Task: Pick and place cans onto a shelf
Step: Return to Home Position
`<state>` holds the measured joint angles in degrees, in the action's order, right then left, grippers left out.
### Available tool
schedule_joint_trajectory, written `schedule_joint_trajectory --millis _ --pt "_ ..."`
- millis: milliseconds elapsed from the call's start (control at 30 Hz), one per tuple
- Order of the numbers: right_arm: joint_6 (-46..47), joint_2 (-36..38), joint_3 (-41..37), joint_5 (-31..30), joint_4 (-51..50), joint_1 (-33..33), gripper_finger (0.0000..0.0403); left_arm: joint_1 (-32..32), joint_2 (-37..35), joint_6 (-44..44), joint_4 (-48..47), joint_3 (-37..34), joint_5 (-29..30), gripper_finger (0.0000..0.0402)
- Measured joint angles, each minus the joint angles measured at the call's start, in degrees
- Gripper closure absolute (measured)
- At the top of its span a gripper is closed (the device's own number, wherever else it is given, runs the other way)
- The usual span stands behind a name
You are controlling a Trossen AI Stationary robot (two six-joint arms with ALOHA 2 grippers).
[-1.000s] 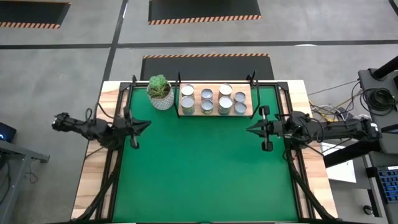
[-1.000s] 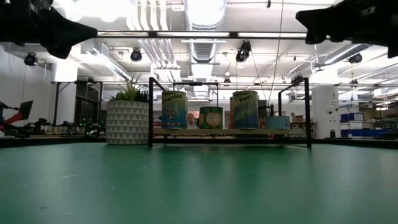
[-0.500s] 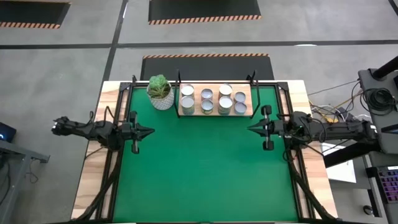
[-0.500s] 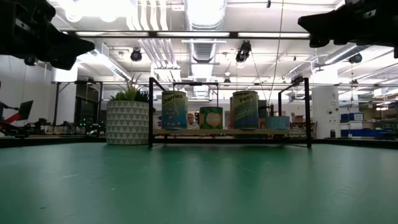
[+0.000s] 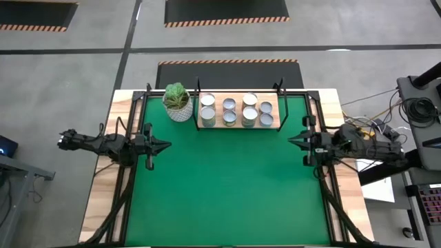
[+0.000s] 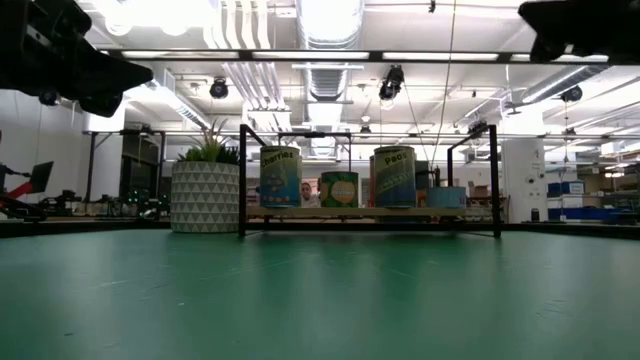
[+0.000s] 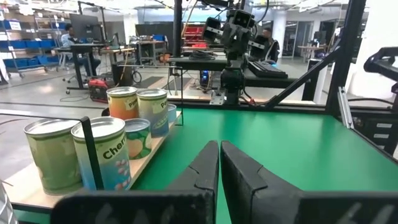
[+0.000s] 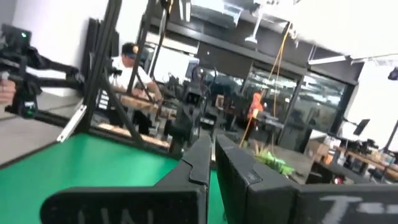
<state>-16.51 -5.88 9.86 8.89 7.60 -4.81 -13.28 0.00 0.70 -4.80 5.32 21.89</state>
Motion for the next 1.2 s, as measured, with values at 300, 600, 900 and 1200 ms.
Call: schedule_joint_trajectory --millis 300,600,900,1200 --pt "0.5 5.7 -0.7 0.0 -7.4 0.0 0.0390 0.0 0.0 0.3 0.1 0.0 0.1 0.0402" --pt "0.2 5.1 -3.3 -0.7 -7.7 0.0 0.0390 0.0 0.1 2.5 0.0 0.0 -0.2 0.0402" --pt "1.4 5.1 -9.1 -10.4 -4.6 0.0 0.0390 0.0 0.2 6.0 -0.2 -1.0 -9.5 0.0402" --pt "4.6 5.1 -9.1 -11.0 -4.8 0.0 0.0390 0.0 0.3 5.9 0.7 -2.4 -10.6 0.0402"
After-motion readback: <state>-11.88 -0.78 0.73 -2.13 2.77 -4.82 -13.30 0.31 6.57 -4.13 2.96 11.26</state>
